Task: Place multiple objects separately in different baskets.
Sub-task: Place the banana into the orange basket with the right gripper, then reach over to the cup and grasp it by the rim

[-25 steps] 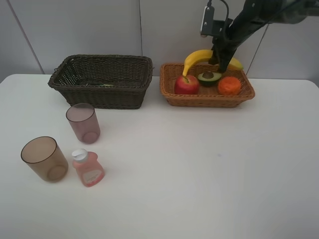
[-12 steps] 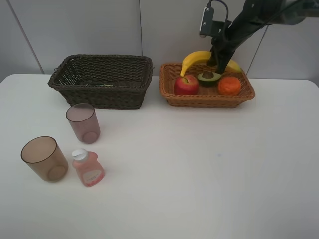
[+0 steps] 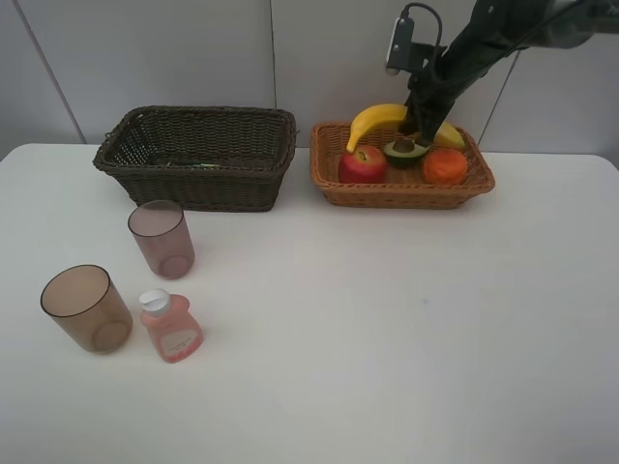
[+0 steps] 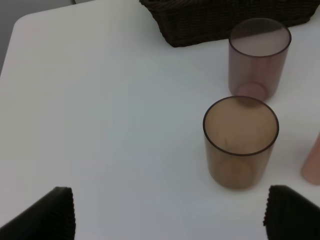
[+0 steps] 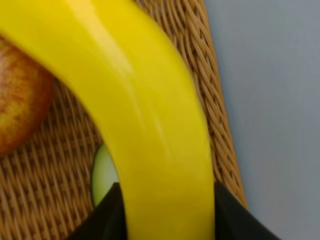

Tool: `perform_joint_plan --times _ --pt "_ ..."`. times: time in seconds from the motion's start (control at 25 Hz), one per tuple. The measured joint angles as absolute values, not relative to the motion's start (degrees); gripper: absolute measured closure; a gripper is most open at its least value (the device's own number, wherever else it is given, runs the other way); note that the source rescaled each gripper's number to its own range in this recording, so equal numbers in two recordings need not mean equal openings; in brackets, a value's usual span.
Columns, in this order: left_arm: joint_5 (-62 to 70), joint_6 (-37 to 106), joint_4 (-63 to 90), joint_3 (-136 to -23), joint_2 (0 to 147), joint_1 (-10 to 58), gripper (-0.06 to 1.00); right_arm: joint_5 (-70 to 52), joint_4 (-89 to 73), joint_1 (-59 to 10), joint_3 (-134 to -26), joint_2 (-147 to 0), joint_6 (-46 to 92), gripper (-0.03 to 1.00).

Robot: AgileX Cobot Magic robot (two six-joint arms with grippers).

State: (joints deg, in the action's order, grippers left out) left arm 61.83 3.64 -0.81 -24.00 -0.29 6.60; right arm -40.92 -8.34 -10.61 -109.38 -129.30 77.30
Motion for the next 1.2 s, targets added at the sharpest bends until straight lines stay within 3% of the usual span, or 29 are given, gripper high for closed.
perform_joint_plan --times 0.16,0.24,0.6,0.68,1.2 --pt "61.8 3.6 -0.8 -24.0 -0.3 6.6 -0.05 -42.2 -8.4 -10.6 -109.4 -129.3 77.2 0.96" --pt "61.8 3.6 -0.8 -24.0 -0.3 6.6 -0.05 -42.7 -8.4 -10.6 -109.4 -129.3 77.2 0.90" --pt "61.8 3.6 -0.8 -24.0 -0.3 6.6 -0.05 -42.8 -8.5 -10.6 -109.4 -129.3 74.1 0.34" --pt "61.8 3.6 -0.8 -24.0 -0.3 6.6 -0.05 -42.8 -8.5 -10.6 -109.4 -129.3 72.9 0.26" --pt "61.8 3.6 -0.8 -24.0 -0.3 6.6 -0.05 -44.1 -8.4 -10.6 -109.4 -129.3 69.8 0.21"
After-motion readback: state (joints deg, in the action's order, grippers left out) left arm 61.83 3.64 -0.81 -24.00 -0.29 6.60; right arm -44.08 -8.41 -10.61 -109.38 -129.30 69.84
